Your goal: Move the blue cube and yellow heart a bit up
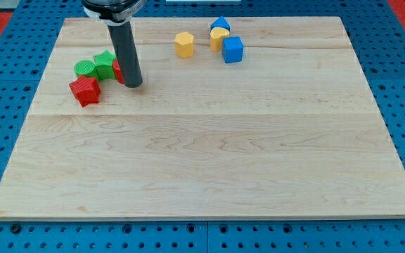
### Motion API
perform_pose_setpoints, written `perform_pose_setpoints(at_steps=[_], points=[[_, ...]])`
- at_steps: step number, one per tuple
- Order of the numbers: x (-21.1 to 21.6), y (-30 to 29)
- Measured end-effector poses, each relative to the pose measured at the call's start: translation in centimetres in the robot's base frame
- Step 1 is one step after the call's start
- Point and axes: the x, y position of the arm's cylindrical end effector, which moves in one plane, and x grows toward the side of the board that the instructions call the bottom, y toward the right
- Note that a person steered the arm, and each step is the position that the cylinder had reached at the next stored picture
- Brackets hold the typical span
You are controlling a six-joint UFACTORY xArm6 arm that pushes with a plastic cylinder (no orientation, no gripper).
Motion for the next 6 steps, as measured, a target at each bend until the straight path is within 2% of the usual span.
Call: perform_pose_setpoints(at_steps=[6], points=[[-2.3,15.7]])
